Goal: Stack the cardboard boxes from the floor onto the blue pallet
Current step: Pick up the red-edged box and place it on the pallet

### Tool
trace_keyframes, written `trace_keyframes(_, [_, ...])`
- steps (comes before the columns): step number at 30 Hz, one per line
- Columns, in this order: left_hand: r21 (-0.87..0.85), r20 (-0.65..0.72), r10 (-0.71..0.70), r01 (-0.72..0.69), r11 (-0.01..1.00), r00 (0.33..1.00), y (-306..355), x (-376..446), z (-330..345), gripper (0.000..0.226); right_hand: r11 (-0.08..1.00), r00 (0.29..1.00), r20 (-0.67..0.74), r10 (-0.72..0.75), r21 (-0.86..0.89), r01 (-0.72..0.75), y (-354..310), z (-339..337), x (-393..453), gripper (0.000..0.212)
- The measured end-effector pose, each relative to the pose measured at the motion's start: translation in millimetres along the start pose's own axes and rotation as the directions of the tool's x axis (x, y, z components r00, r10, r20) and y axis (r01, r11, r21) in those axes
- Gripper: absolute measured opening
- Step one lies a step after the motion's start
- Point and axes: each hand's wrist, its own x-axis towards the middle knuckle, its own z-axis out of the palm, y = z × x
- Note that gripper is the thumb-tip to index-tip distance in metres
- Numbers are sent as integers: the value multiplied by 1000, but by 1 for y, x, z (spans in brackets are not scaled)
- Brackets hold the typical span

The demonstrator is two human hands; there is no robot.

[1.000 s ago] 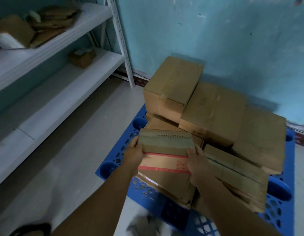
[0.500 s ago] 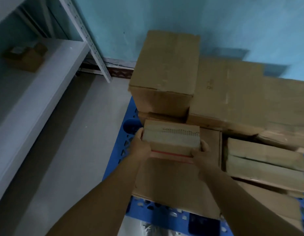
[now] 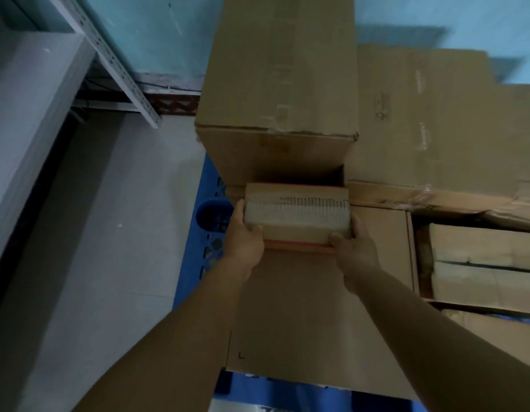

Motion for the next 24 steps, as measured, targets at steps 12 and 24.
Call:
trace_keyframes(12, [-60,-152,-45,37,998,987,9,-58,19,73,993,995,27,100,64,-101,-26,-28,-37,64])
trace_keyframes(24, [-209,-128,3,-30,977,992,100,-246,94,51,999,999,47,16,29,-17,-82,-162,-146,53])
